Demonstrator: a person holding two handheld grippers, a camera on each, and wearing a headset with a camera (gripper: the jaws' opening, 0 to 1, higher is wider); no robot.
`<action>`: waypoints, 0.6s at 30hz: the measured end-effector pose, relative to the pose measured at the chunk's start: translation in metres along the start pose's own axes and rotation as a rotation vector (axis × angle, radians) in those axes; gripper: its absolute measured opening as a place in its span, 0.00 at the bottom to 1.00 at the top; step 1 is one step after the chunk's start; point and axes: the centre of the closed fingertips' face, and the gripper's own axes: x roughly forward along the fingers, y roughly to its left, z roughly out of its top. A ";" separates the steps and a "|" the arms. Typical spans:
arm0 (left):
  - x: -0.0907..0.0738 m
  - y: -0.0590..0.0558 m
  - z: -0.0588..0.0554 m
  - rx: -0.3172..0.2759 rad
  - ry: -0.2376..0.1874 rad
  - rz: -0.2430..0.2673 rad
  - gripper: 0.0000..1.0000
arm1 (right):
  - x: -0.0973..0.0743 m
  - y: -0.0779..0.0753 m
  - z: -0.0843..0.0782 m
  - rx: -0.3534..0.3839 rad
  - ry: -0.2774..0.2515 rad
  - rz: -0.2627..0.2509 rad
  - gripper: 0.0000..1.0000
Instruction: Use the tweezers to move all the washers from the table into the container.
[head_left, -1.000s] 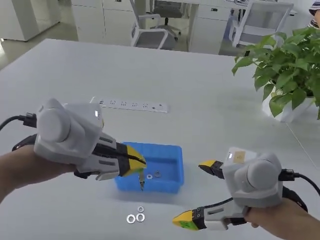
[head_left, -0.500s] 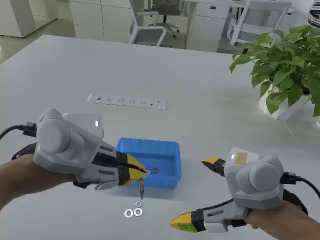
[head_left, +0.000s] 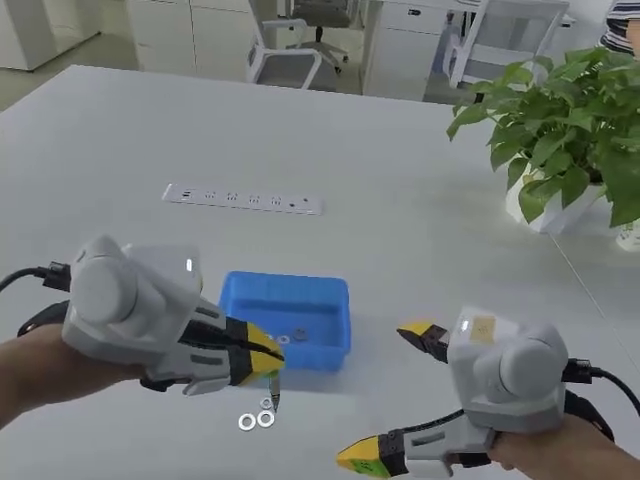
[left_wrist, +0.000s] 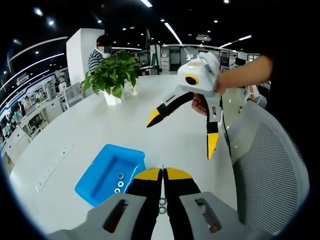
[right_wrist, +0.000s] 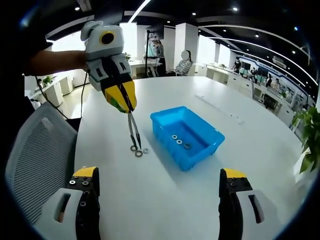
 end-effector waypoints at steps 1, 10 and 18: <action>0.001 0.000 -0.001 0.000 0.003 0.000 0.05 | 0.000 0.000 -0.001 0.003 0.002 0.000 1.00; 0.003 -0.003 -0.015 -0.012 0.030 -0.004 0.05 | 0.000 0.003 -0.007 0.013 0.004 0.005 1.00; 0.004 -0.003 -0.019 -0.017 0.030 -0.001 0.05 | 0.003 0.005 -0.009 0.016 0.012 0.013 1.00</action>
